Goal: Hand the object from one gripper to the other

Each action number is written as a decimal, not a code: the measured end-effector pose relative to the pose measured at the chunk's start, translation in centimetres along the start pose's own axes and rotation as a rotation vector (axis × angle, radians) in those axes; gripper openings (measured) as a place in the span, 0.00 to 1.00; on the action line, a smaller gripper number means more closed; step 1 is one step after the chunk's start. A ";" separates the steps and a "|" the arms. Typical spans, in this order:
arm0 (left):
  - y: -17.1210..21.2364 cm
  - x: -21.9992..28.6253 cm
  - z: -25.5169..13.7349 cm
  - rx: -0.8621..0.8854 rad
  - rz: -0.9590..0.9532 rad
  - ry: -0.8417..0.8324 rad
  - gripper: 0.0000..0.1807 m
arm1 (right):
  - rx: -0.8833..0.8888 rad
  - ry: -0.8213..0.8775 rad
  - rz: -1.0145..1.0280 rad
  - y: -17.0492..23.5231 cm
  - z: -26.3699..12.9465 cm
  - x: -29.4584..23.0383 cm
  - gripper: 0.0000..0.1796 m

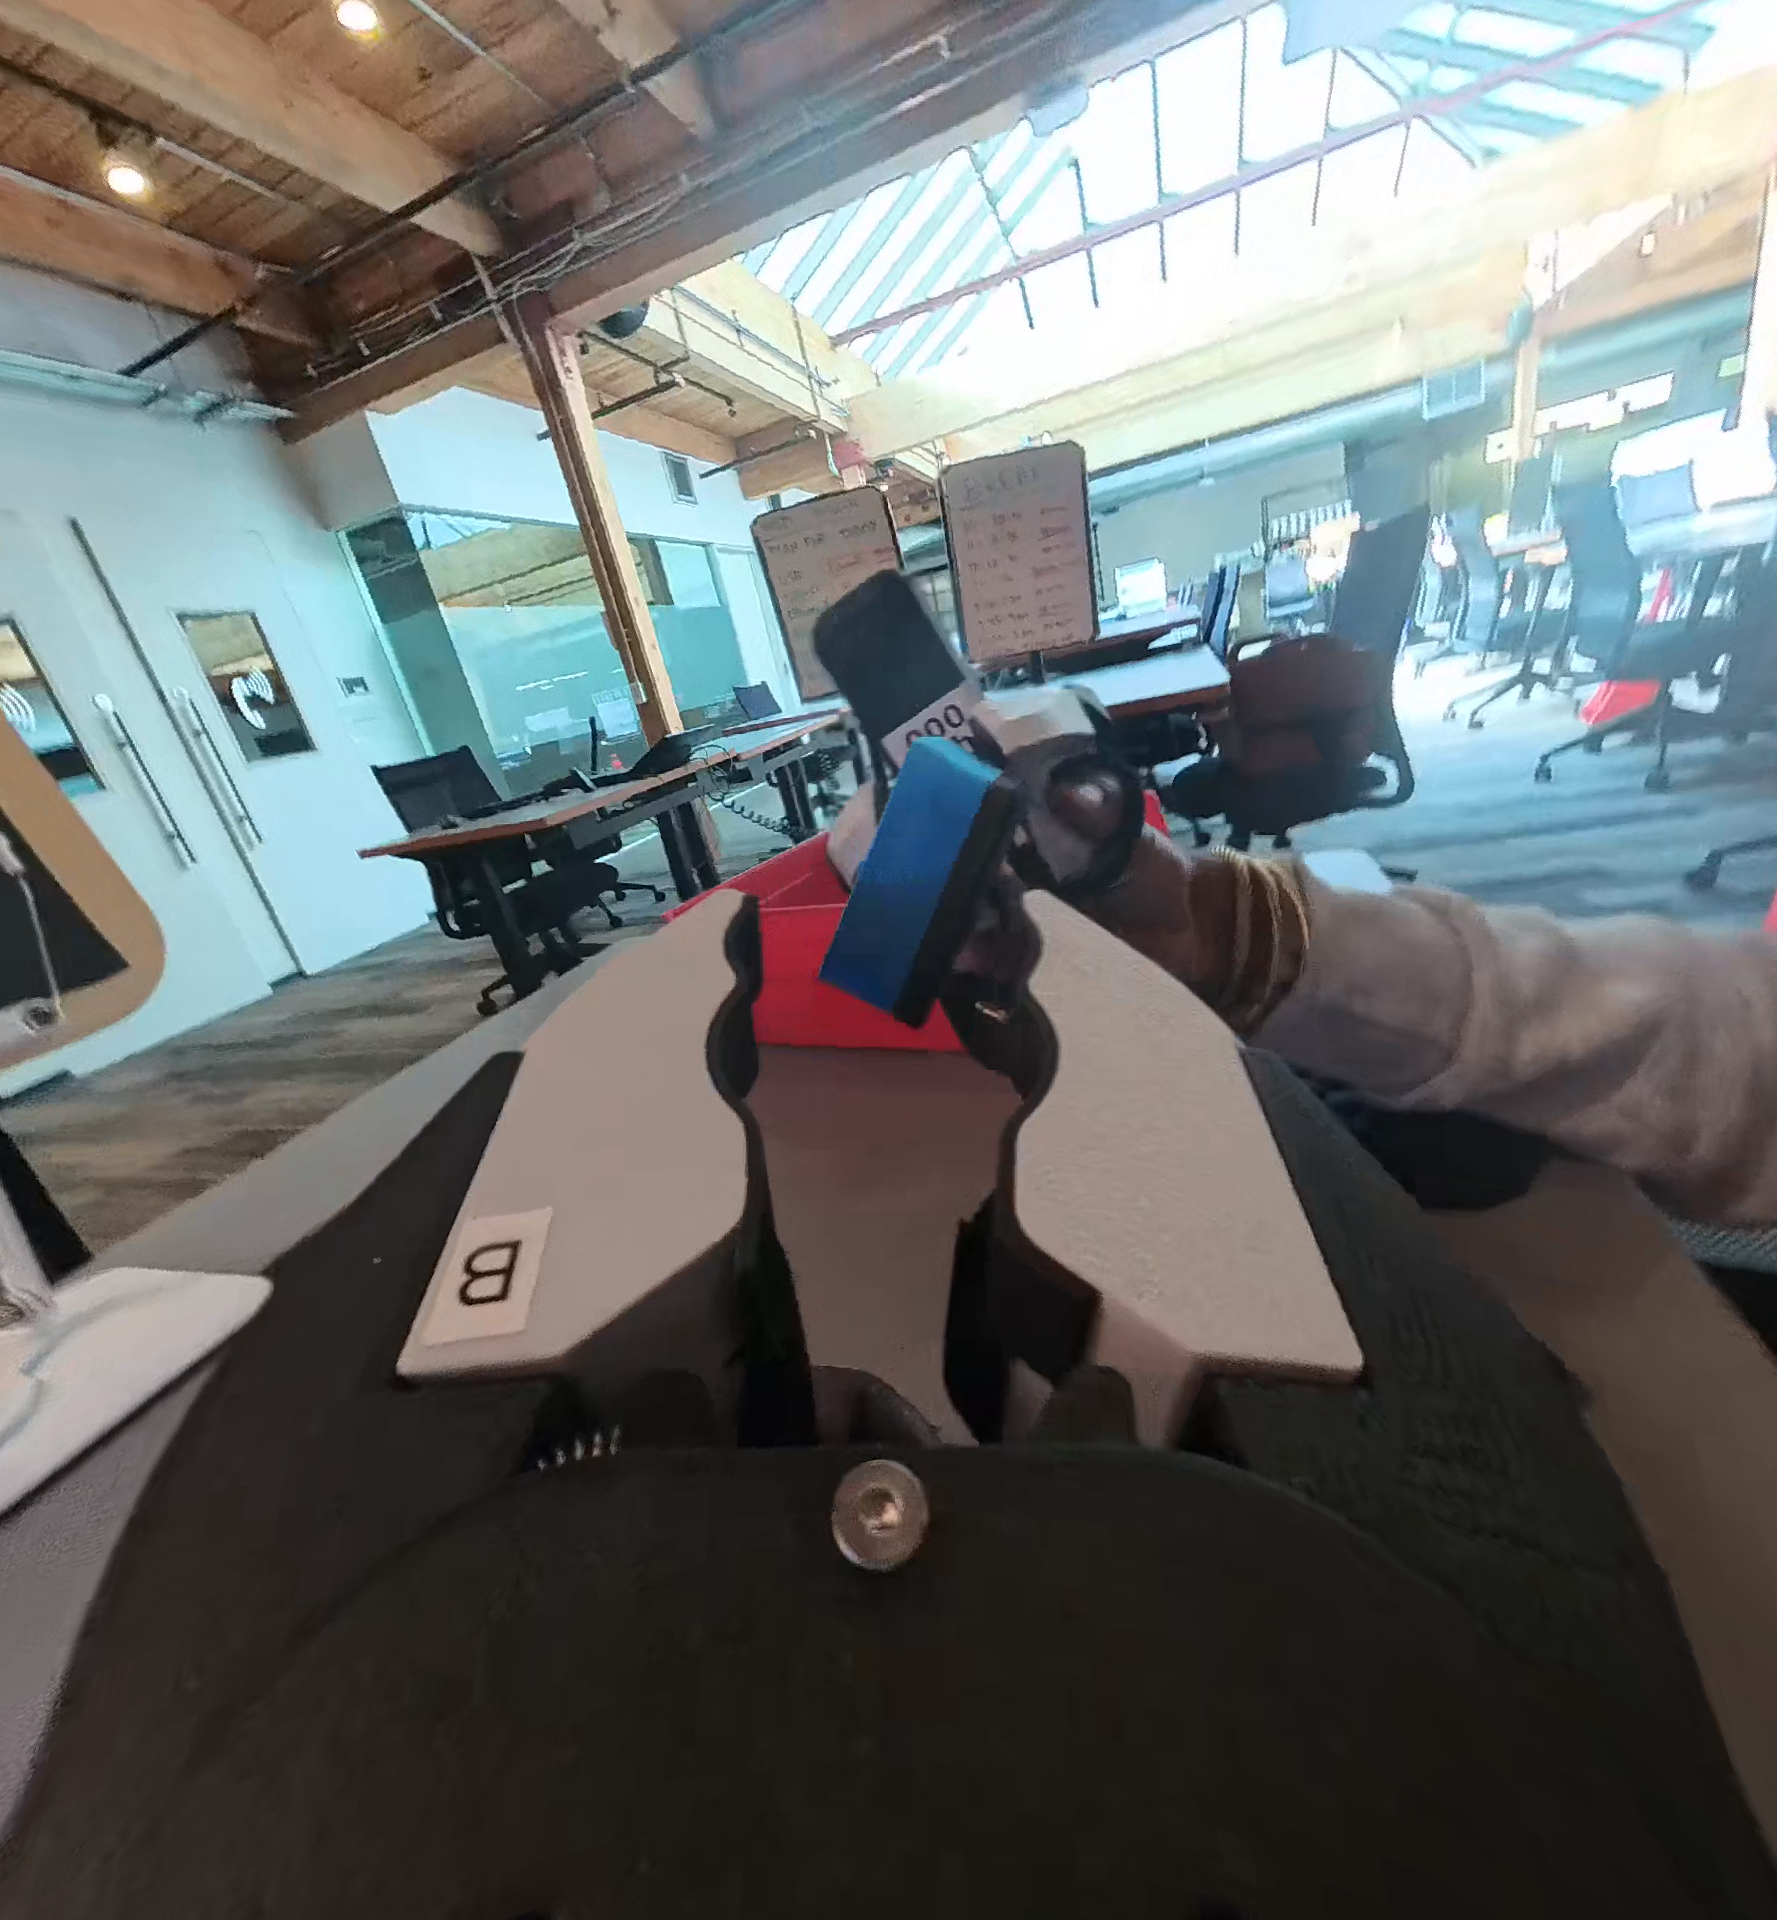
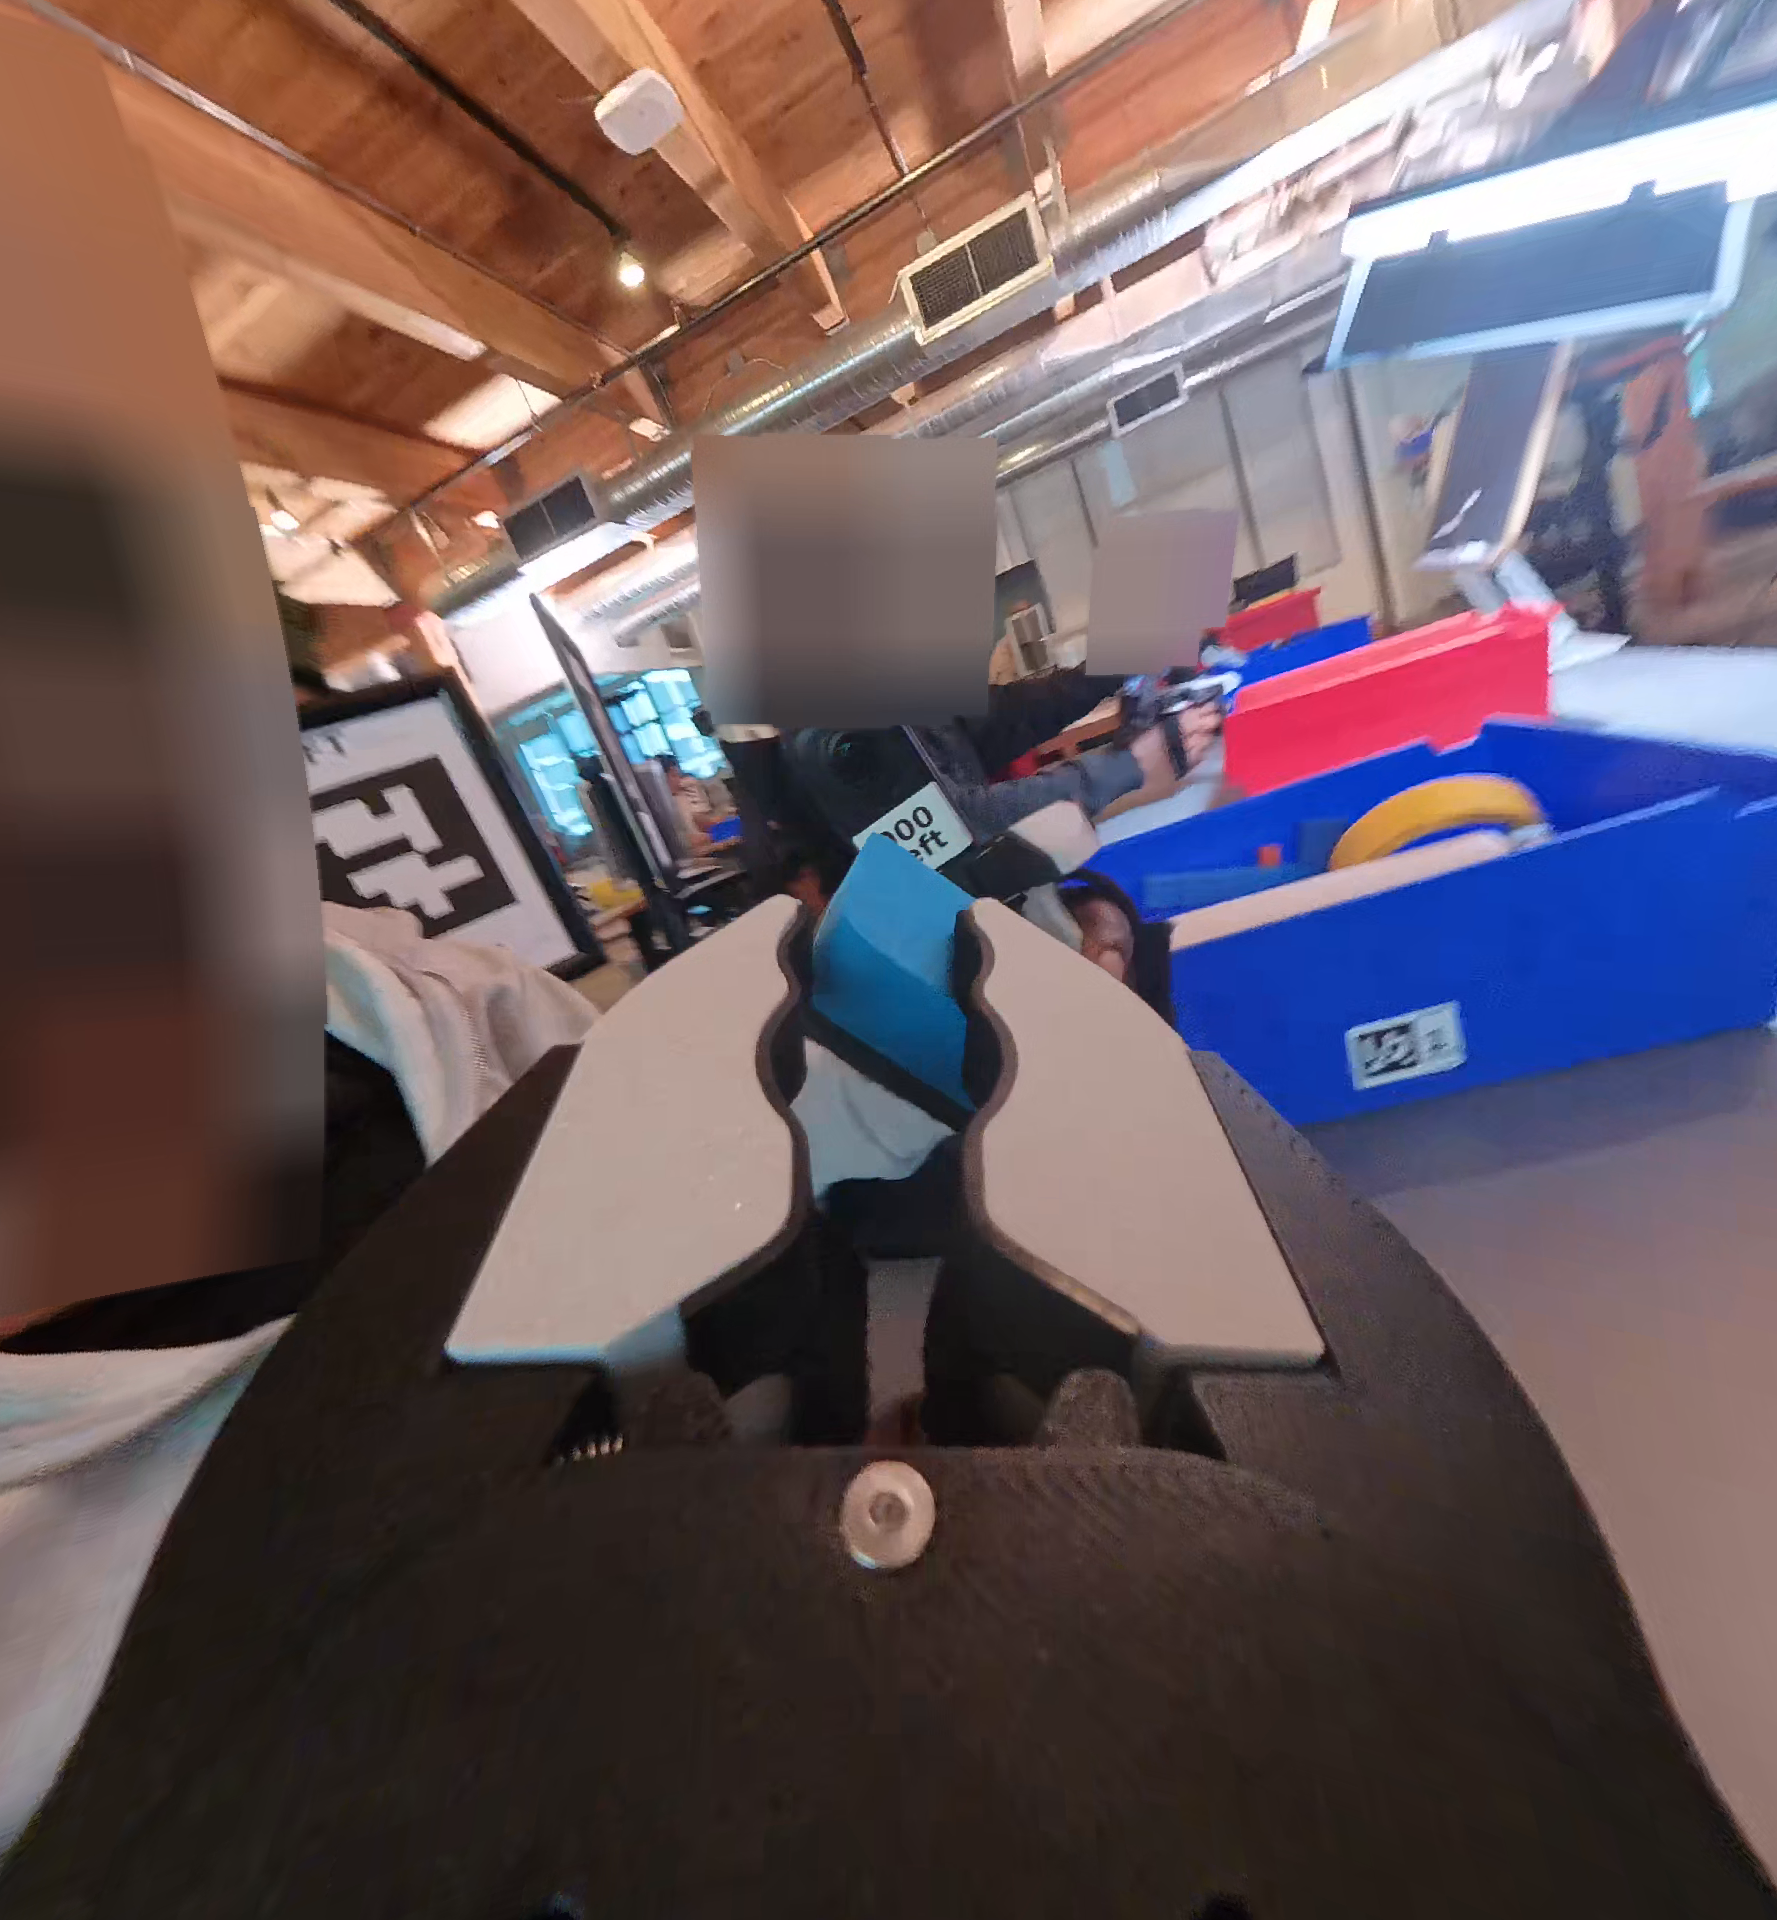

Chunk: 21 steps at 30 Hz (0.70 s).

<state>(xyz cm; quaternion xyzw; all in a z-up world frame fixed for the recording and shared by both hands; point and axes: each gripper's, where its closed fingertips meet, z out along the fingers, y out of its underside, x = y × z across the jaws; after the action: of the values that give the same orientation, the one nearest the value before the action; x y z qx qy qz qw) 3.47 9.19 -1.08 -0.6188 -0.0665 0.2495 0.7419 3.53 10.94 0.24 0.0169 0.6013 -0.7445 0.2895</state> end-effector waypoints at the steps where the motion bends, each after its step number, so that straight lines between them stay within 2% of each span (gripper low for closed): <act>1: -0.2 -0.2 -0.1 0.009 -0.058 -0.002 0.28 | 0.004 0.015 -0.065 -0.2 0.0 -0.2 0.15; 6: -0.2 0.5 0.1 0.021 -0.493 0.166 0.42 | -0.076 0.091 -0.521 0.0 0.4 -1.6 0.15; 8: -0.1 1.2 0.3 0.014 -0.552 0.218 0.43 | -0.140 0.121 -0.662 0.8 0.8 -1.8 0.14; 10: 0.3 1.8 0.5 -0.011 -0.504 0.220 0.42 | -0.176 0.124 -0.731 1.4 1.2 -1.9 0.14; 13: 0.4 2.4 0.5 -0.027 -0.384 0.213 0.30 | -0.220 0.115 -0.767 2.3 1.6 -1.8 0.14; 18: 0.3 2.1 0.4 -0.008 -0.325 0.185 0.30 | -0.180 0.122 -0.727 1.9 1.7 -1.7 0.15; 21: -0.1 1.5 0.2 0.015 -0.140 0.121 0.30 | -0.106 0.153 -0.503 0.9 1.3 -0.5 0.31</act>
<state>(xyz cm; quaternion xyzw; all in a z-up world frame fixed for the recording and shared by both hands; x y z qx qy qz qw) 4.73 10.08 -1.29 -0.6212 -0.0628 0.1595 0.7647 4.73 9.82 0.01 -0.0922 0.6447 -0.7572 0.0497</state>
